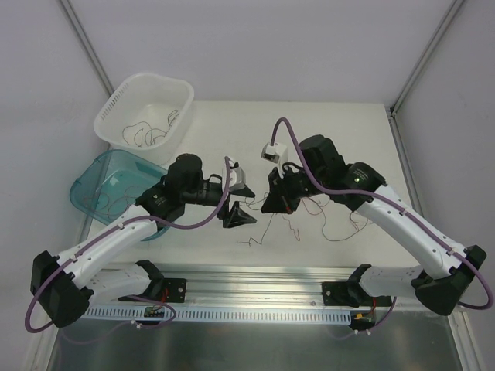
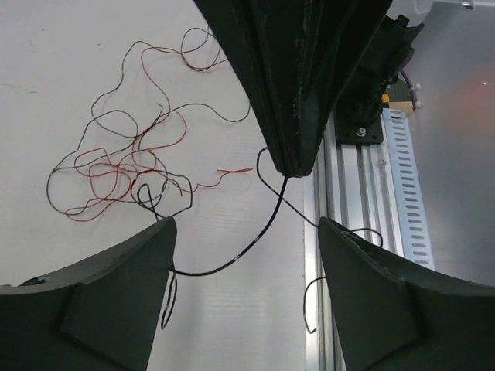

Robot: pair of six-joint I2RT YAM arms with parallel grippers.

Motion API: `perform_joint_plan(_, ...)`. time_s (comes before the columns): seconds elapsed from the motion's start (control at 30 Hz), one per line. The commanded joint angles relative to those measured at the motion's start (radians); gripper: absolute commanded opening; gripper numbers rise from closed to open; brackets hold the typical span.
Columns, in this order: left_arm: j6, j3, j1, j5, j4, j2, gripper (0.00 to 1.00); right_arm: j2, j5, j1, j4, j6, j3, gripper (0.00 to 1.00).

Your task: Untangle the cables

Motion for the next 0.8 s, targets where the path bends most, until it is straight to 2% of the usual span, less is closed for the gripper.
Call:
perform_joint_plan(0.0, 0.081, 0.008, -0.028, 0.081, 0.065, 0.015, 0.71, 0.000, -0.036, 0.009, 0.024, -0.016, 0.014, 0.01)
perform_joint_plan(0.13, 0.077, 0.005, -0.043, 0.079, 0.069, 0.038, 0.52, -0.002, -0.027, 0.011, 0.029, -0.014, 0.009, 0.01)
perform_joint_plan(0.17, 0.075, 0.005, -0.048, 0.081, 0.071, 0.041, 0.42, -0.003, -0.027, 0.011, 0.031, -0.014, 0.003, 0.01)
perform_joint_plan(0.23, 0.068, 0.003, -0.057, 0.081, 0.073, 0.052, 0.33, -0.003, -0.023, 0.009, 0.043, -0.011, 0.000, 0.01)
perform_joint_plan(0.27, 0.066, 0.005, -0.059, 0.081, 0.073, 0.057, 0.25, -0.003, -0.023, 0.011, 0.046, -0.007, -0.003, 0.01)
perform_joint_plan(0.33, 0.052, 0.003, -0.063, 0.067, 0.073, 0.055, 0.00, -0.008, -0.008, 0.009, 0.054, -0.005, -0.012, 0.01)
perform_joint_plan(0.4, 0.035, 0.005, -0.063, 0.018, 0.073, 0.045, 0.00, -0.023, 0.018, 0.009, 0.061, -0.003, -0.037, 0.01)
perform_joint_plan(0.5, -0.009, 0.011, -0.062, -0.110, 0.069, 0.009, 0.00, -0.046, 0.076, 0.008, 0.086, 0.003, -0.075, 0.22)
perform_joint_plan(0.53, -0.026, 0.015, -0.062, -0.140, 0.065, -0.006, 0.00, -0.060, 0.102, 0.001, 0.087, 0.006, -0.090, 0.40)
perform_joint_plan(0.63, -0.081, 0.048, -0.057, -0.265, 0.034, -0.021, 0.00, -0.092, 0.140, -0.032, 0.103, 0.027, -0.123, 0.62)
perform_joint_plan(0.77, -0.121, 0.150, -0.051, -0.384, -0.067, -0.009, 0.00, -0.159, 0.206, -0.080, 0.147, 0.059, -0.181, 0.77)
